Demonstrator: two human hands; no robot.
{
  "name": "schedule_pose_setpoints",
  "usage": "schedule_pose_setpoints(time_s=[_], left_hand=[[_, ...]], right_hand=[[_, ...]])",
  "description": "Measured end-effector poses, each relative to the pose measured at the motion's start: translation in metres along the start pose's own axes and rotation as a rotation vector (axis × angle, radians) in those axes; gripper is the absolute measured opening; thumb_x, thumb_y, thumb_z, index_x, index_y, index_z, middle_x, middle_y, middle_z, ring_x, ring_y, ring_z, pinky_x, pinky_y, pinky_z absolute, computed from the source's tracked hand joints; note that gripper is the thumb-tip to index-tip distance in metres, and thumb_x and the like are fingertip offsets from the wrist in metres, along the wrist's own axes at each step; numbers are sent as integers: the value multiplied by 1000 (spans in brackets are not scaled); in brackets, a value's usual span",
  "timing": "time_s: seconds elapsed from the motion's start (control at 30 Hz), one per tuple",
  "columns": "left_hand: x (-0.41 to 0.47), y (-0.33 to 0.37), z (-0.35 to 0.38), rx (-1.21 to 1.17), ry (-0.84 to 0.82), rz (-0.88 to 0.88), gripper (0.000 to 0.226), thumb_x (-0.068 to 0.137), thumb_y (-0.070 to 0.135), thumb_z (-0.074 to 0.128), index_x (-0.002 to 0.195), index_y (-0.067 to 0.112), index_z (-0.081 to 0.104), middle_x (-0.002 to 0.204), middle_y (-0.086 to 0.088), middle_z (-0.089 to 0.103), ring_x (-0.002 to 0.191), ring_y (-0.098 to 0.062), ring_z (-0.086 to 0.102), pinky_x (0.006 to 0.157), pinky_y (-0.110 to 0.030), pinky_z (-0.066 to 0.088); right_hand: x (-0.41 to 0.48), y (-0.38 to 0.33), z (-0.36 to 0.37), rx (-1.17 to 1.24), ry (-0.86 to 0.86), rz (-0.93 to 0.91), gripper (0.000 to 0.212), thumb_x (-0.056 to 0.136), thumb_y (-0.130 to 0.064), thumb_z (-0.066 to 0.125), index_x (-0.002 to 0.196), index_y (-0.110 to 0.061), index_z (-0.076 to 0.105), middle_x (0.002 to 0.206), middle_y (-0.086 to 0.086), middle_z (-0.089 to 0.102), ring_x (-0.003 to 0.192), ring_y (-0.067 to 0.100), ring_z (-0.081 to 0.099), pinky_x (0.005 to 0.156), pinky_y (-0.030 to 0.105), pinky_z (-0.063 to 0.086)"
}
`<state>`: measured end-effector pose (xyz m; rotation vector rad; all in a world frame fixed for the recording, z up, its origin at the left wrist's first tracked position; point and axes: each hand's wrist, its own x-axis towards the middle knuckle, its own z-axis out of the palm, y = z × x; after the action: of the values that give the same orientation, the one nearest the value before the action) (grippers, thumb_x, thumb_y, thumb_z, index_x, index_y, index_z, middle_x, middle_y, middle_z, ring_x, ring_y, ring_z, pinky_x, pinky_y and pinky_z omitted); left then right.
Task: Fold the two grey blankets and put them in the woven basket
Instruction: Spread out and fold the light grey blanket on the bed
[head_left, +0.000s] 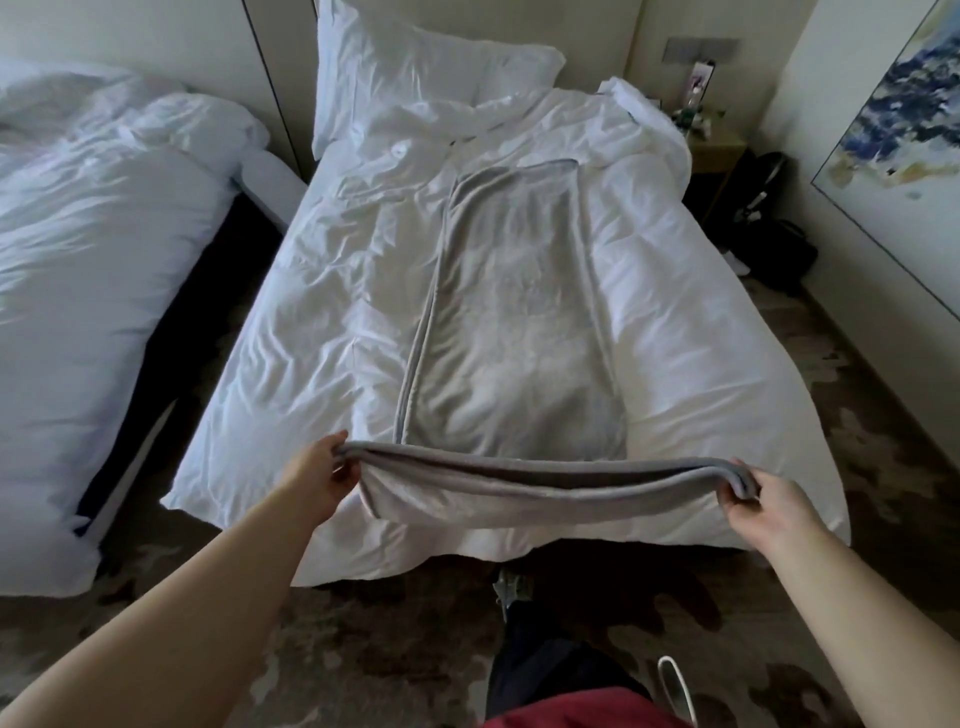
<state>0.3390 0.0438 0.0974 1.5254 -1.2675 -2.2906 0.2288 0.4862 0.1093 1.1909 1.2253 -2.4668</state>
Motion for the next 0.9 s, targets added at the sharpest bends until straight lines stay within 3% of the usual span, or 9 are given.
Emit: schedule_pose_setpoints(time_s=[0.2, 0.27, 0.3, 0.37, 0.43, 0.57, 0.7, 0.8, 0.9], left_hand=[[120, 42, 88, -59, 29, -27, 21, 97, 21, 46, 78, 14, 50, 60, -1, 49, 51, -9, 50, 45, -20, 50], [166, 39, 104, -26, 54, -1, 17, 97, 22, 48, 110, 16, 56, 80, 0, 54, 67, -11, 54, 66, -27, 51], [187, 32, 108, 61, 84, 5, 35, 95, 20, 52, 130, 18, 50, 84, 0, 53, 71, -12, 53, 72, -29, 47], [218, 11, 112, 373, 158, 28, 59, 89, 17, 62, 143, 20, 40, 81, -2, 55, 64, -12, 52, 63, -28, 44], [237, -12, 114, 624, 206, 66, 63, 82, 18, 72, 139, 16, 45, 83, -8, 61, 60, -13, 59, 55, -23, 45], [268, -44, 106, 827, 209, 103, 39, 80, 28, 75, 114, 17, 59, 94, -1, 63, 83, -22, 61, 74, -29, 50], [287, -52, 94, 1165, 183, 142, 30, 86, 44, 62, 87, 15, 56, 78, -1, 58, 73, -23, 55, 70, -35, 47], [290, -57, 86, 1190, 194, 244, 36, 86, 50, 58, 75, 16, 56, 72, -4, 58, 73, -29, 58, 65, -37, 48], [280, -68, 77, 1071, 169, 279, 40, 78, 62, 59, 75, 22, 57, 74, -1, 64, 72, -22, 62, 62, -36, 52]], right_hand=[[140, -15, 103, -53, 65, 53, 21, 98, -4, 40, 81, -2, 51, 86, 9, 52, 78, 17, 53, 58, 24, 57], [192, -5, 126, -136, 98, 92, 21, 99, -11, 40, 83, -4, 50, 84, 10, 50, 76, 18, 53, 58, 27, 57], [214, 4, 132, -237, 119, 115, 19, 99, -15, 40, 84, -7, 50, 83, 10, 48, 73, 18, 52, 62, 27, 55], [252, 26, 134, -521, 137, 144, 10, 97, -18, 45, 92, -16, 53, 80, 5, 49, 72, 14, 48, 77, 27, 47], [278, 46, 130, -740, 64, 127, 8, 94, -18, 52, 96, -22, 58, 76, -3, 63, 74, 10, 52, 86, 29, 41], [304, 72, 119, -890, -13, -2, 19, 87, -14, 65, 106, -11, 66, 94, 7, 71, 82, 20, 64, 73, 30, 50], [323, 78, 108, -963, 12, -39, 16, 81, -24, 73, 83, -11, 64, 99, 13, 69, 82, 22, 65, 69, 31, 51], [330, 76, 96, -997, 10, -78, 26, 77, -36, 76, 85, -14, 65, 102, 11, 70, 92, 27, 65, 85, 42, 53], [322, 73, 77, -908, -81, 25, 36, 72, -43, 75, 97, -18, 68, 102, 2, 74, 97, 20, 67, 79, 37, 52]])
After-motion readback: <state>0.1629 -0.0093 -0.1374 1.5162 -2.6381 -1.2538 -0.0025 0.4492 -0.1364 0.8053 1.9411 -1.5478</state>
